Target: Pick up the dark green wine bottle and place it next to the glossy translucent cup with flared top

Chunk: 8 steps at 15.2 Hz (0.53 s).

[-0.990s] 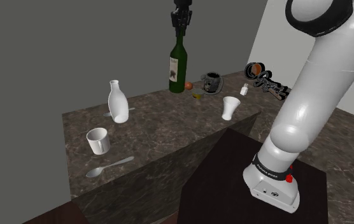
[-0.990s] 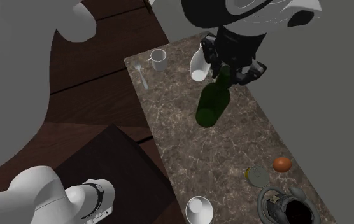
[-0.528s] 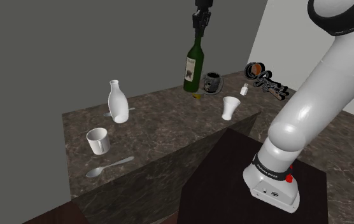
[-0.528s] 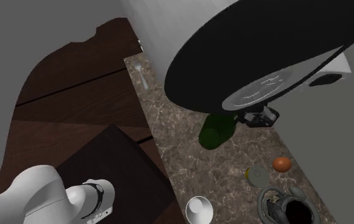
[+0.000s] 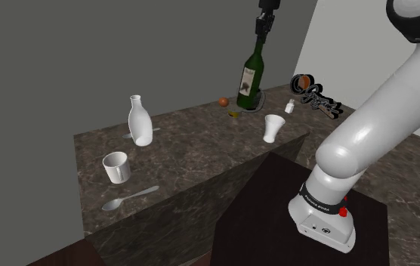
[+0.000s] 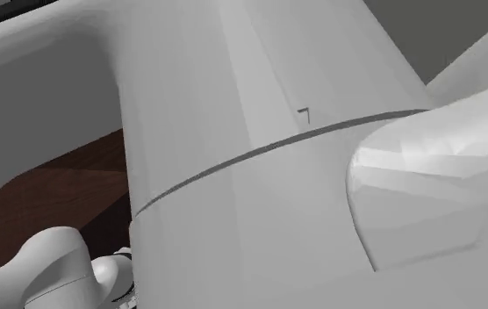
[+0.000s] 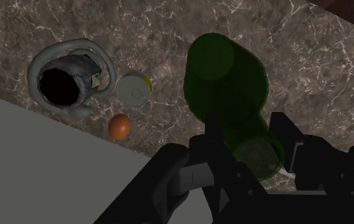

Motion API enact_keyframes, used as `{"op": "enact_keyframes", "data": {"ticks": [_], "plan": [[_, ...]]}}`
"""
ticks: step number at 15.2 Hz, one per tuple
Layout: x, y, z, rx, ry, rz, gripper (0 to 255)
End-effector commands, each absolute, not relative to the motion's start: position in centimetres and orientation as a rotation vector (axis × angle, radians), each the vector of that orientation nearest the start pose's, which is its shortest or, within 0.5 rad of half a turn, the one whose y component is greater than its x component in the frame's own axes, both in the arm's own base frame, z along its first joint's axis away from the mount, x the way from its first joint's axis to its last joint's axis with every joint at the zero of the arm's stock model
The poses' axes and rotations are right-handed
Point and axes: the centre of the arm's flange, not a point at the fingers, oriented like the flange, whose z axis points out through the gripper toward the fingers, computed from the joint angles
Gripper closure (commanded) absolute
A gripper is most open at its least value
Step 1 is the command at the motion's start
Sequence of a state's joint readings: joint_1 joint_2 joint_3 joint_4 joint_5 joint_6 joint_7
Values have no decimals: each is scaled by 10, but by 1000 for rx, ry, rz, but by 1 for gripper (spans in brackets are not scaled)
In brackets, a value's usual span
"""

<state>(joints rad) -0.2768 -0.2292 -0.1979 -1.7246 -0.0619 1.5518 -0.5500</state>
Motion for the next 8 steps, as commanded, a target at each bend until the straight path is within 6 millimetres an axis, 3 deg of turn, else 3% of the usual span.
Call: {"op": "enact_keyframes", "data": {"ticks": [1, 8], "plan": [[403, -257, 665, -3179, -124, -59, 255], [341, -325, 665, -3179, -124, -59, 255]]}}
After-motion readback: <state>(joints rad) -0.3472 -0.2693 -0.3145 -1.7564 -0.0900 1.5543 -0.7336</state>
